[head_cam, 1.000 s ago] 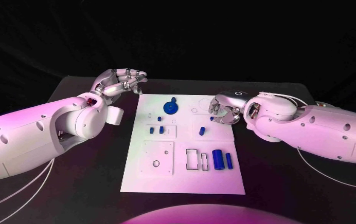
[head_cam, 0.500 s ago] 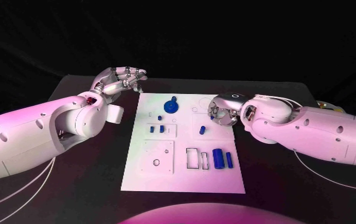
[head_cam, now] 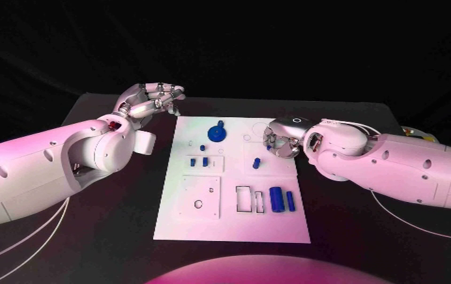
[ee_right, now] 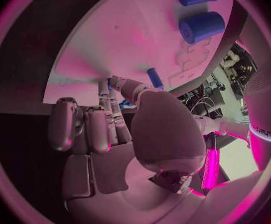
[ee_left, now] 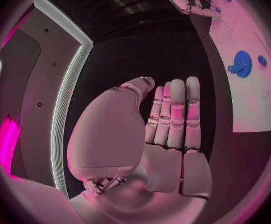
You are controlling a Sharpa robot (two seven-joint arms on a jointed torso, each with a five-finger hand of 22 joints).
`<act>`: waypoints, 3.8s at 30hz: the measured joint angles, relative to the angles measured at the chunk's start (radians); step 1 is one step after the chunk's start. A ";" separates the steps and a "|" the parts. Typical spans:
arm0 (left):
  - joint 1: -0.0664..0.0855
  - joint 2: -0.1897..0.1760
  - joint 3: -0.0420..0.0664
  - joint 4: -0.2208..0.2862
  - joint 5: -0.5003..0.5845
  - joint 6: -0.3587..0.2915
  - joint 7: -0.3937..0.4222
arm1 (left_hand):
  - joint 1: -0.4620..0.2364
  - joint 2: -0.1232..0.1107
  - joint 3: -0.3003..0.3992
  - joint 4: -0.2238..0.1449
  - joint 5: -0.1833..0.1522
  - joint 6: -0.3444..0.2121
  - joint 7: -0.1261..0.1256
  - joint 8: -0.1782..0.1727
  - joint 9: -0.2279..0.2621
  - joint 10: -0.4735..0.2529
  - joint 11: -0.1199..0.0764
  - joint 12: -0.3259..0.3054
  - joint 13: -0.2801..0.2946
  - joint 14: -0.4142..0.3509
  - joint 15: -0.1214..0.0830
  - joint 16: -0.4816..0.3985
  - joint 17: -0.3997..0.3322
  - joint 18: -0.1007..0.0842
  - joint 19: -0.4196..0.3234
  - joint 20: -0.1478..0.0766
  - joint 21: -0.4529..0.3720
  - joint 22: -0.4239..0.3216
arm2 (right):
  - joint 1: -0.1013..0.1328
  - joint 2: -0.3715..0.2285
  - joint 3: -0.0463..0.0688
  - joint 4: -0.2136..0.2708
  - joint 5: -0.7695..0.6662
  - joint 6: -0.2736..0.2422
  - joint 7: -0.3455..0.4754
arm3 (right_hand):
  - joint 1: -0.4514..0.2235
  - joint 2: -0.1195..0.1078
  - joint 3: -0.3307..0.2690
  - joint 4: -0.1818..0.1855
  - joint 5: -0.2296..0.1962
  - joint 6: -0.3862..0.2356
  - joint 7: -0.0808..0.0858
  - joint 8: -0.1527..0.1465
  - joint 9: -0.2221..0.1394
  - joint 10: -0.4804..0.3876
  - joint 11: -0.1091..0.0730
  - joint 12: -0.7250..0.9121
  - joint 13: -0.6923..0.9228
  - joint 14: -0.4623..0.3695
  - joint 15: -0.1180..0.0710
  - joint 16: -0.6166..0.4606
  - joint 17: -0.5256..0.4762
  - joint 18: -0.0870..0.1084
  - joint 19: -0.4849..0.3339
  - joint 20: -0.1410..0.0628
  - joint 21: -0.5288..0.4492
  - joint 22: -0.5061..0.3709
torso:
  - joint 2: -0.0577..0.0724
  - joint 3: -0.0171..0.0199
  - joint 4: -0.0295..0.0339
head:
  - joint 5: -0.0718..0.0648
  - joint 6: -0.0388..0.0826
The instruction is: Assemble the parts on the task board
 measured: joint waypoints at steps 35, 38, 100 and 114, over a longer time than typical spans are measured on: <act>0.000 0.000 0.000 0.000 0.000 0.000 -0.026 | 0.008 0.000 0.000 -0.006 0.000 -0.004 0.003 0.000 0.000 -0.007 0.007 0.000 0.000 0.000 0.000 -0.004 -0.004 0.000 0.004 -0.004 -0.004 -0.002 | -0.040 -0.007 -0.005 0.035 -0.152 -0.106 -0.085 | 0.010 0.034 0.023 -0.024 -0.041 0.048 -0.020 0.034 0.031 0.052 -0.024 0.013 0.021 0.000 -0.021 0.024 0.016 -0.015 0.037 -0.016 0.075 0.000 | -0.002 -0.0008 0.0001 | -0.003 -0.005; 0.000 0.000 0.000 -0.001 0.000 0.000 -0.028 | 0.008 0.000 0.000 -0.006 0.000 -0.004 0.003 0.000 0.000 -0.007 0.007 0.000 0.000 0.000 0.000 -0.004 -0.004 0.000 0.004 -0.004 -0.004 -0.002 | -0.042 -0.011 -0.006 0.040 -0.153 -0.115 -0.087 | 0.008 0.037 0.020 -0.021 -0.041 0.048 -0.020 0.034 0.033 0.053 -0.024 0.013 0.024 0.000 -0.021 0.024 0.016 -0.015 0.037 -0.016 0.077 -0.001 | -0.001 -0.0008 0.0003 | -0.002 -0.004; -0.002 0.033 -0.002 -0.020 -0.001 0.013 -0.051 | 0.008 0.000 0.000 -0.006 0.000 -0.007 0.007 0.000 -0.001 -0.015 0.014 0.000 -0.001 -0.007 0.007 -0.008 -0.008 0.000 0.004 -0.004 -0.008 -0.005 | -0.119 0.154 -0.008 0.208 -0.089 -0.166 -0.044 | -0.002 0.038 0.023 -0.018 -0.045 0.042 -0.021 0.027 0.038 0.052 -0.024 0.013 0.022 0.000 -0.021 0.027 0.015 -0.015 0.037 -0.015 0.077 0.000 | 0.000 -0.0025 0.0003 | 0.109 -0.025; -0.002 0.039 -0.002 -0.025 -0.006 0.020 -0.066 | 0.008 0.000 0.000 -0.006 0.000 -0.007 0.007 0.000 -0.001 -0.015 0.014 0.000 -0.001 -0.007 0.007 -0.008 -0.008 0.000 0.004 -0.004 -0.008 -0.006 | -0.132 0.185 -0.009 0.183 -0.088 -0.171 -0.037 | -0.002 0.038 0.021 -0.015 -0.047 0.042 -0.021 0.030 0.039 0.052 -0.024 0.013 0.022 0.000 -0.021 0.027 0.016 -0.015 0.037 -0.015 0.077 -0.001 | 0.000 -0.0013 0.0001 | 0.121 -0.035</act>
